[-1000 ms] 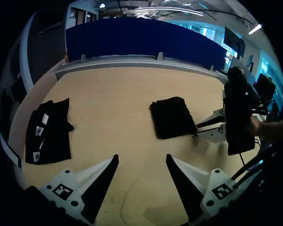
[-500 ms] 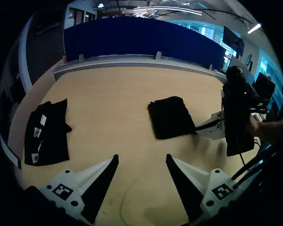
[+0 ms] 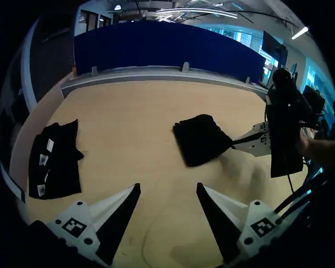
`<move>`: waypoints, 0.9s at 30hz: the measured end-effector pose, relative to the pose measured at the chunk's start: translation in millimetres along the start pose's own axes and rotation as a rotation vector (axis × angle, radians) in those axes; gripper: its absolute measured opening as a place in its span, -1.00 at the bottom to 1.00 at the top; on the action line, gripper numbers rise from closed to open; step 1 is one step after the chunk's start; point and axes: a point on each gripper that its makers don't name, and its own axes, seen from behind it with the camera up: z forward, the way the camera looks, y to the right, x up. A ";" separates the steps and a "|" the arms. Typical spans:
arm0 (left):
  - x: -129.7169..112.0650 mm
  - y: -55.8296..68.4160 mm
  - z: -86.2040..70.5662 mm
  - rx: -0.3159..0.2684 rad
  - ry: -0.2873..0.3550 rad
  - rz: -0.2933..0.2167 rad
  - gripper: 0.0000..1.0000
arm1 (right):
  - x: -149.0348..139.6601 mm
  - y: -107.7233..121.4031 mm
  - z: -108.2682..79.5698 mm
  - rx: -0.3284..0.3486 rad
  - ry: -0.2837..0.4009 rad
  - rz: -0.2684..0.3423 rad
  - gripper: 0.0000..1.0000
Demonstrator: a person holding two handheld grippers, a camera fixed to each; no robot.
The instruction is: Fold towel
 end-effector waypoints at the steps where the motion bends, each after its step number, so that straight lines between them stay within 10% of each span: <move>1: 1.1 0.4 0.0 -0.001 0.003 0.002 0.87 | 6.5 3.1 -2.9 -0.006 0.009 -0.005 -0.92; 15: 25.5 8.8 -9.9 -0.012 0.056 0.017 0.86 | 91.3 42.9 -66.2 -0.078 0.123 -0.068 -0.92; 27: 39.4 14.4 -17.6 -0.014 0.085 0.017 0.86 | 94.7 76.8 -111.3 -0.134 0.147 -0.055 -0.93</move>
